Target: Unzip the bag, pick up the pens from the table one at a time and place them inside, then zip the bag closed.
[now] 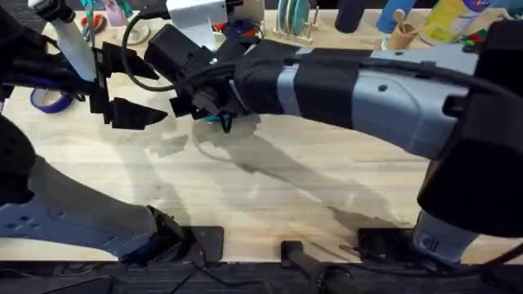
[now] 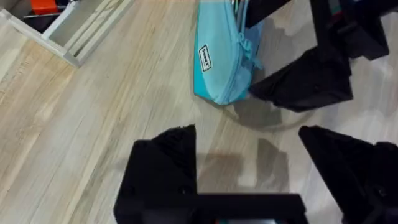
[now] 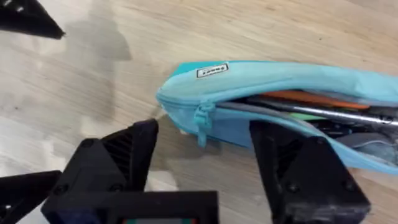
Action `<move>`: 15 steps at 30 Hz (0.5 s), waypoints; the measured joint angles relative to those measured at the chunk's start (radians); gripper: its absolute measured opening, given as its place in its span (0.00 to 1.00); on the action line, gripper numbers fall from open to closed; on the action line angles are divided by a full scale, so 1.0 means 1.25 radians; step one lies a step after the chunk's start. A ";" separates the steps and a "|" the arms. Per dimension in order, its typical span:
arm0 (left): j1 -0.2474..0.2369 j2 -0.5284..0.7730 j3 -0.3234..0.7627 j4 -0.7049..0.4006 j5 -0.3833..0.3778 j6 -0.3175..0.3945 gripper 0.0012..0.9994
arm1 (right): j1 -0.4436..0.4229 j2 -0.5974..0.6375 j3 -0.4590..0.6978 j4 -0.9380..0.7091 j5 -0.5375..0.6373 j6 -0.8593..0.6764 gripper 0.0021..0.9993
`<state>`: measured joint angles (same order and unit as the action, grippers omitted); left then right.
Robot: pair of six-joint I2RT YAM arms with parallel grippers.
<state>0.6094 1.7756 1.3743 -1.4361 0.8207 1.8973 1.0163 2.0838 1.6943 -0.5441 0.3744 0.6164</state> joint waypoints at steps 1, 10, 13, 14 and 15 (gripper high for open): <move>0.000 0.000 0.000 0.000 0.000 0.000 0.99 | 0.000 0.000 0.000 0.002 0.000 -0.001 0.86; 0.000 0.000 0.000 0.000 0.000 0.000 1.00 | 0.000 0.000 0.001 0.042 0.003 -0.009 0.66; 0.000 0.000 0.000 0.000 0.000 0.000 0.99 | 0.000 0.000 0.001 0.041 0.003 -0.014 0.60; 0.000 0.000 0.000 0.000 0.000 0.000 0.99 | 0.000 0.000 0.001 0.041 0.003 -0.017 0.59; 0.000 0.000 0.000 0.000 0.000 0.000 1.00 | 0.000 0.000 0.001 0.041 0.003 -0.021 0.58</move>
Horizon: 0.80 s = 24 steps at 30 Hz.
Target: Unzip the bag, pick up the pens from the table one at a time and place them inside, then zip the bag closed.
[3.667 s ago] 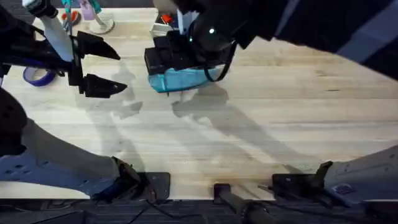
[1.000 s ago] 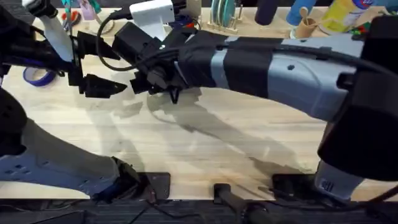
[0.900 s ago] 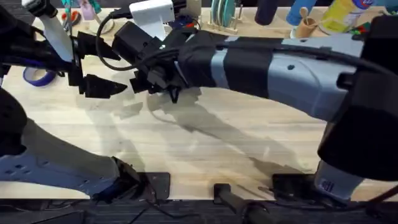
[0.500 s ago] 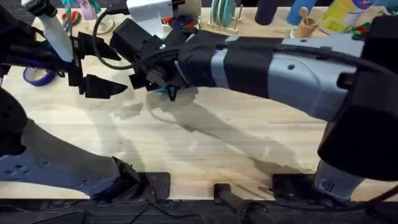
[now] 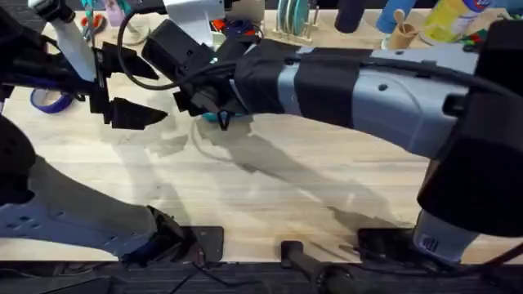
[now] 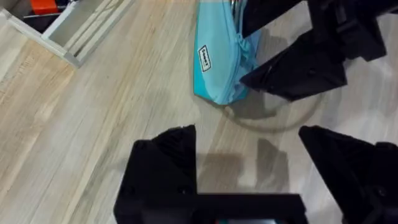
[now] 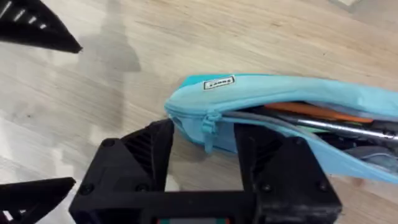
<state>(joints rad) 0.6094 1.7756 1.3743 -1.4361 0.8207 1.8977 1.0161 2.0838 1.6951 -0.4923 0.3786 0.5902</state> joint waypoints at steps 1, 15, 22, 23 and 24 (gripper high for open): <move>0.000 0.000 0.000 0.000 0.000 0.000 1.00 | 0.000 0.000 0.000 0.000 0.000 -0.004 0.58; 0.000 0.000 0.000 0.000 0.000 0.000 1.00 | 0.000 0.013 0.002 0.006 0.002 -0.030 0.03; 0.000 0.000 0.000 0.000 0.000 0.000 1.00 | 0.000 0.013 0.002 0.006 0.002 -0.036 0.03; 0.000 0.000 0.000 0.000 0.000 0.000 1.00 | 0.000 0.013 0.002 0.004 0.006 -0.039 0.03; 0.000 0.000 0.000 0.000 0.000 0.000 1.00 | 0.000 0.013 0.002 0.002 0.010 -0.040 0.03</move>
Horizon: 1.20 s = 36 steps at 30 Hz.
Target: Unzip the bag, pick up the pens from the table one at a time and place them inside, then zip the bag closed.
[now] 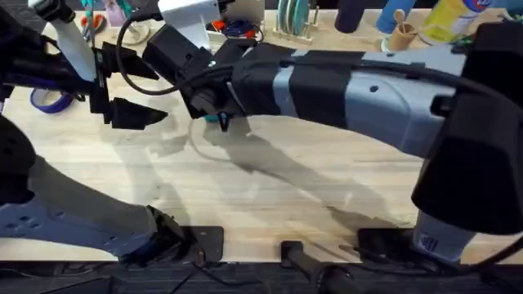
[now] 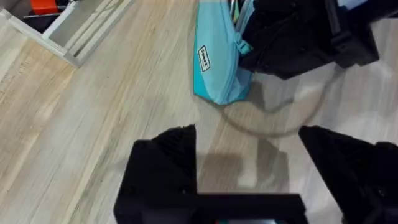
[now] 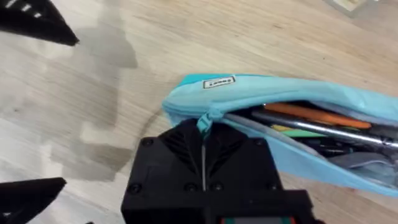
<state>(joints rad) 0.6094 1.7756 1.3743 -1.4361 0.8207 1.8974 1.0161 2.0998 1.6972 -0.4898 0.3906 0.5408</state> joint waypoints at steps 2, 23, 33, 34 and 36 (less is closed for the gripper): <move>0.000 0.000 0.000 0.000 0.000 0.000 1.00 | 0.000 0.000 0.000 -0.008 0.007 -0.003 0.03; 0.000 0.000 0.000 0.001 0.000 0.000 0.99 | 0.000 0.000 0.078 -0.140 0.013 -0.014 0.03; 0.000 0.000 0.000 0.002 0.016 0.000 0.99 | 0.000 0.000 0.078 -0.140 0.013 -0.014 0.03; 0.000 0.000 0.000 0.007 0.018 0.000 1.00 | 0.000 0.000 0.078 -0.140 0.013 -0.014 0.03; 0.000 0.000 0.000 0.014 0.023 0.000 1.00 | 0.000 0.000 0.078 -0.139 0.013 -0.014 0.03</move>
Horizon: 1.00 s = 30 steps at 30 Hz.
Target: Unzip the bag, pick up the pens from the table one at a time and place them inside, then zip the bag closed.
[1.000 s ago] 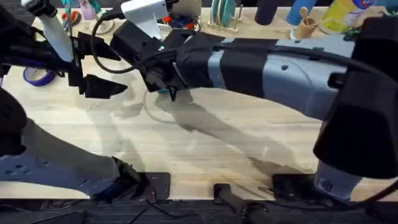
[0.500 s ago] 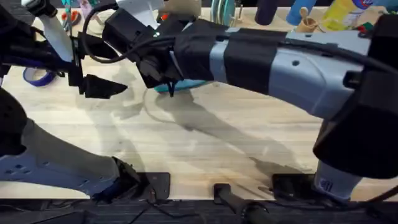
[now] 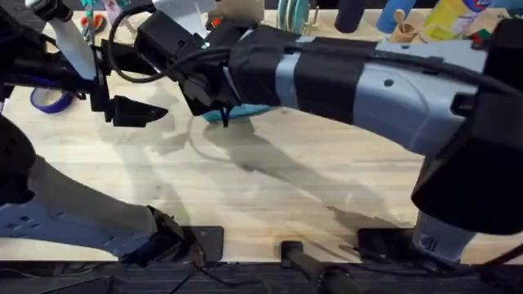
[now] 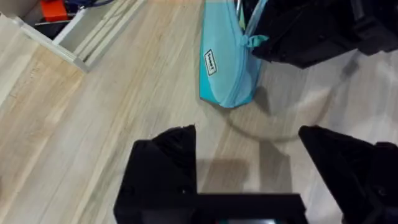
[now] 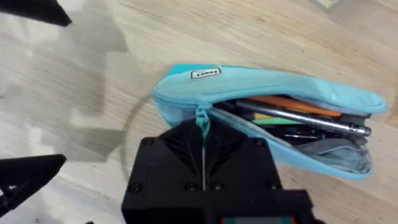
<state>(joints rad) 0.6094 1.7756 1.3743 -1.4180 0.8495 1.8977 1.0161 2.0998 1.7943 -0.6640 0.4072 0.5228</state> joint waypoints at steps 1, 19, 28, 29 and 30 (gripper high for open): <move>0.000 0.000 0.000 0.002 0.004 0.000 1.00 | 0.000 0.000 0.000 0.000 0.000 0.000 0.03; 0.000 0.191 0.000 0.008 0.188 0.053 1.00 | 0.000 0.000 0.000 0.005 0.000 0.000 0.03; -0.044 0.284 0.000 0.019 0.227 0.066 1.00 | 0.000 0.000 0.000 0.005 0.000 0.000 0.03; -0.054 0.290 0.000 0.024 0.227 0.066 1.00 | 0.000 0.000 0.000 0.005 0.000 0.000 0.03; -0.061 0.293 0.000 0.029 0.229 0.067 1.00 | 0.000 0.000 0.000 0.005 0.000 0.000 0.03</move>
<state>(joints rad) 0.5332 2.1414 1.3743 -1.3819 1.1358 1.9812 1.0161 2.0998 1.7947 -0.6571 0.4076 0.5228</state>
